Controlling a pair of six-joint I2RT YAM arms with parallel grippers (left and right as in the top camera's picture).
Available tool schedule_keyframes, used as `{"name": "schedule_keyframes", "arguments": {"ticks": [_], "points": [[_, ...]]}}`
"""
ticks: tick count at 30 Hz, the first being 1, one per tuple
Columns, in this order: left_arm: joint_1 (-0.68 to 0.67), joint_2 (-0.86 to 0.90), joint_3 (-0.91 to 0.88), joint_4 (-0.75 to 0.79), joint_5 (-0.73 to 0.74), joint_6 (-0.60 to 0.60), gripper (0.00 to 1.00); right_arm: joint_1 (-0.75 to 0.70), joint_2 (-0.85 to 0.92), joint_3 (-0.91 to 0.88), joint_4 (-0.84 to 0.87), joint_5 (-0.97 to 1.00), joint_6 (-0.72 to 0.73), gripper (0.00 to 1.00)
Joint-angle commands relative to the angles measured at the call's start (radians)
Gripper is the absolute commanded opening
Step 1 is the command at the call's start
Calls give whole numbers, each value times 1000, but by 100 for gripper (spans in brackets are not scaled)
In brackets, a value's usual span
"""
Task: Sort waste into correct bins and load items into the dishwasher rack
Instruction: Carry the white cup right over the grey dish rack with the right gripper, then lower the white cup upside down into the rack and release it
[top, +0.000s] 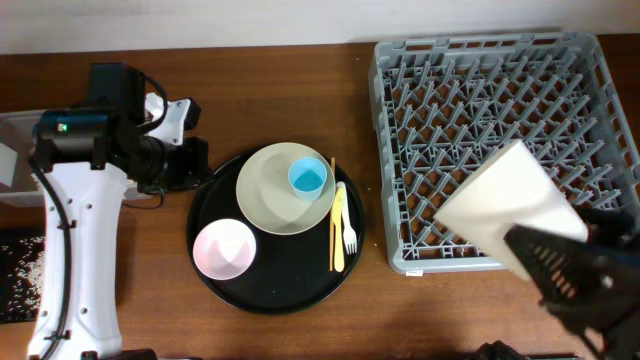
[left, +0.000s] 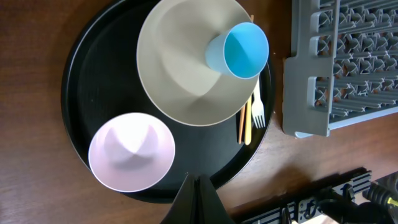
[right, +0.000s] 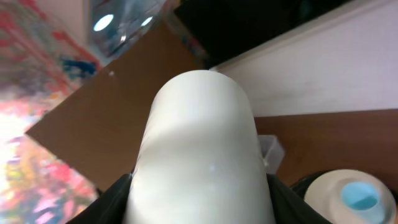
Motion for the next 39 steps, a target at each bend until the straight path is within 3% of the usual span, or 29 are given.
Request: {"name": "schedule_keyframes", "arguments": {"ticks": [1,6,13,15,16,18,30,36,39], "points": [[5,-21,13,6,-8,-10,1,31,2,-153,1,13,-83,34],[5,-21,13,10,-14,-10,1,31,52,-307,1,13,-176,35],[5,-21,13,11,-52,-10,1,31,164,-317,17,13,-221,34],[5,-21,13,13,-79,-10,7,31,169,-317,17,13,-221,34],[5,-21,13,14,-90,-10,23,31,169,-317,17,13,-221,34],[5,-21,13,14,-93,-10,99,31,169,-317,17,13,-222,34],[5,-21,13,13,-87,-10,99,31,174,-317,16,17,-221,34],[5,-21,13,13,-87,-10,99,55,184,-317,12,187,-267,34],[5,-21,13,13,-87,-10,99,164,161,-317,-122,350,-410,34]]}}
